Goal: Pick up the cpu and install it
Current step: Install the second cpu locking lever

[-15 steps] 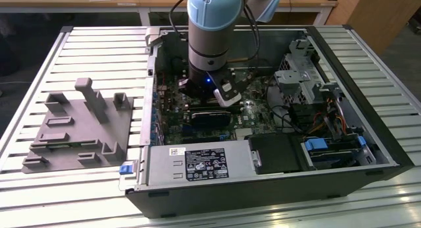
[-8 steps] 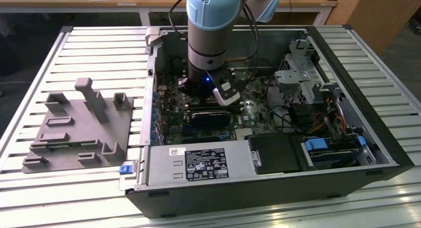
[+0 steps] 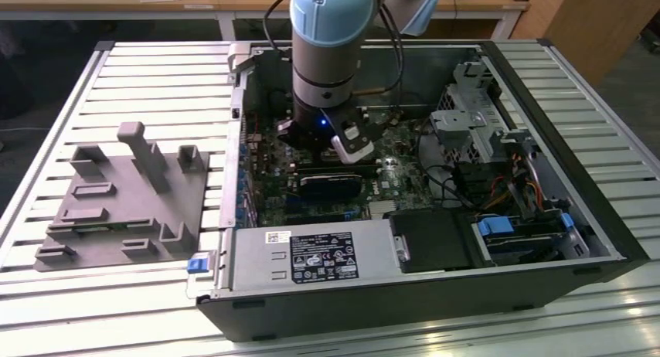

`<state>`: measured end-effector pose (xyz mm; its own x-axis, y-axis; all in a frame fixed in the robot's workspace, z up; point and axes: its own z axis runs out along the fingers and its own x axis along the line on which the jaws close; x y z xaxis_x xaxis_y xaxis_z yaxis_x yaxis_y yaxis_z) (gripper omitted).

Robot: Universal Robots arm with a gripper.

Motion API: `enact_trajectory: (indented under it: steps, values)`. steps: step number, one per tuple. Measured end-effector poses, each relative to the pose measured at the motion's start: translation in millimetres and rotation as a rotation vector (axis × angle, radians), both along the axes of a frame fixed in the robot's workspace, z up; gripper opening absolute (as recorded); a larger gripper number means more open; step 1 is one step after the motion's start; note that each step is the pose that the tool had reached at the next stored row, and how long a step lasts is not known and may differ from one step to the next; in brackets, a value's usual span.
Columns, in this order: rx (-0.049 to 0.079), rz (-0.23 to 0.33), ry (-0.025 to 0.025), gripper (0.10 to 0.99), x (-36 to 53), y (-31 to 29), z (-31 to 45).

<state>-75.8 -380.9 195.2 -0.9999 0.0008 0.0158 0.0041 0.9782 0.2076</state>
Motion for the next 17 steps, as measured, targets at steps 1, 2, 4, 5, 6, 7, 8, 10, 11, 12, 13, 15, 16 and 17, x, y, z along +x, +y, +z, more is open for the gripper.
enact_trajectory:
  steps: [1,2,4,5,6,7,8,10,11,12,13,15,16,17]
  values:
    - [0.001,0.000,-0.0001,0.106,-0.2,0.6,-0.2]
    - [0.002,0.000,-0.0001,0.106,-0.4,1.2,-0.4]
    - [0.004,0.000,-0.0003,0.106,-0.8,2.5,-0.9]
    - [0.005,0.000,-0.0003,0.106,-1.0,2.8,-1.2]
    - [0.005,0.000,-0.0003,0.106,-1.2,3.0,-1.4]
    - [0.005,0.000,-0.0002,0.106,-1.4,2.9,-1.4]
    - [0.005,0.000,-0.0001,0.106,-1.5,3.0,-1.4]
    - [0.005,0.000,0.0000,0.106,-2.2,2.9,-1.0]
    - [0.005,0.000,0.0000,0.106,-2.3,2.9,-0.5]
    - [0.005,0.000,0.0000,0.106,-2.4,2.9,0.1]
    - [0.006,0.000,0.0000,0.106,-2.6,2.9,0.8]
    - [0.006,0.000,-0.0001,0.106,-2.7,2.9,4.1]
    - [0.007,0.000,-0.0001,0.106,-2.7,3.0,6.0]
    - [0.008,0.000,-0.0001,0.106,-2.8,3.0,7.7]
